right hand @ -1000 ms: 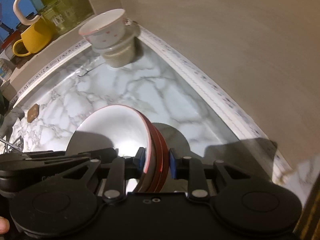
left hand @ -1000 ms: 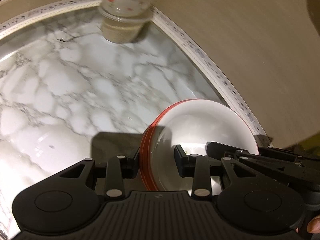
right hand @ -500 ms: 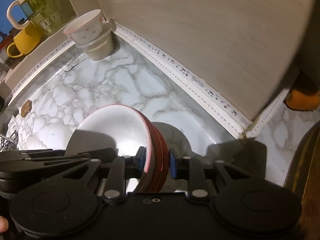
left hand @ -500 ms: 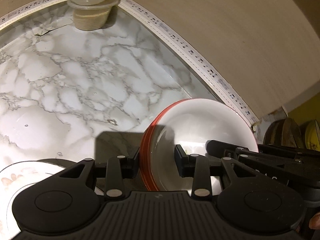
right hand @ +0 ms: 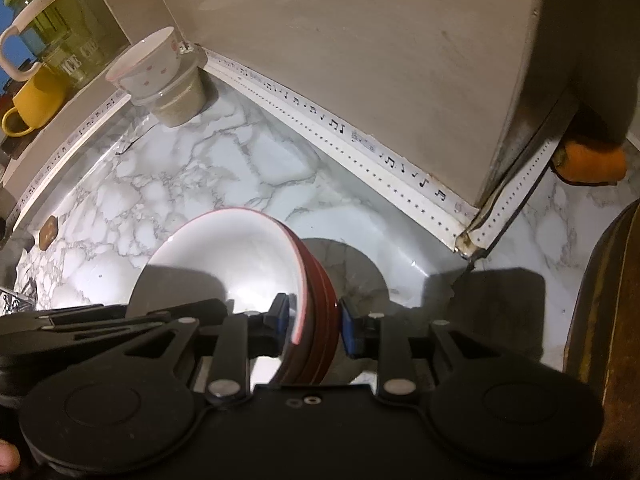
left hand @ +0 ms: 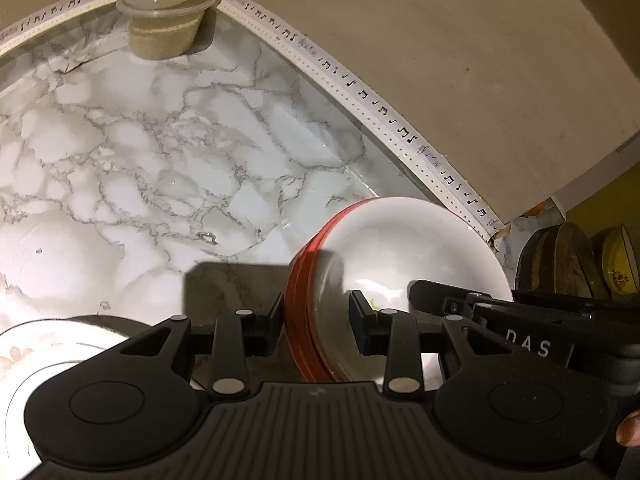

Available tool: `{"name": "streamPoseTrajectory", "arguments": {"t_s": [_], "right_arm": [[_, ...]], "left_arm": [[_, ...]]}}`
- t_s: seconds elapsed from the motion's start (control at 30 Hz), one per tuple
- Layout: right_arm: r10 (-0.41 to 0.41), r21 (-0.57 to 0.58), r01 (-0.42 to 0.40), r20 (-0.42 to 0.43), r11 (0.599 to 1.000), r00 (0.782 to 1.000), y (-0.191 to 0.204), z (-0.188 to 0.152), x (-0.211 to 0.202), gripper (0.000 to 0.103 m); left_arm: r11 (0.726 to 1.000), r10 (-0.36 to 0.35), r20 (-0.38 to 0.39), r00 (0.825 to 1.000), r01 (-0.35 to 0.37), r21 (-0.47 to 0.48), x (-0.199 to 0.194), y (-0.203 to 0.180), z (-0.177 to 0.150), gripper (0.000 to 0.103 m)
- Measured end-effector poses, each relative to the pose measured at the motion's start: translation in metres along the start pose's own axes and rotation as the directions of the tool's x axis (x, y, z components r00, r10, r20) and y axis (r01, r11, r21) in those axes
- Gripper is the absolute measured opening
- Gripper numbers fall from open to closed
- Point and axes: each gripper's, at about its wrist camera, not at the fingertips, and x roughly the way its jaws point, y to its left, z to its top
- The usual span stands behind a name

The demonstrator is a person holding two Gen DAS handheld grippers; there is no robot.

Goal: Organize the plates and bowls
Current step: 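Lower the bowl stack onto the counter and open both tools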

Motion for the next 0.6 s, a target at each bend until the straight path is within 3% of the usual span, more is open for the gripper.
{"name": "streamPoseTrajectory", "arguments": {"t_s": [0.1,0.23,0.6], "right_arm": [[-0.027,-0.03,0.027,0.026,0.999,0.999,0.006,-0.002,-0.004,0.029],[-0.046,-0.053,0.049,0.057,0.997,0.997,0.011,-0.003,-0.012,0.031],[-0.054,-0.063,0.063,0.141,0.996,0.989,0.018,-0.018,-0.053,0.037]], "left_arm": [[0.999,0.036,0.0,0.999,-0.036,0.003,-0.001,0.002,-0.001,0.034],[1.0,0.024,0.023,0.999,-0.024,-0.011,-0.009,0.007,-0.005,0.043],[0.999,0.032,0.132,0.991,-0.036,0.035,-0.057,0.004,-0.015,0.043]]}}
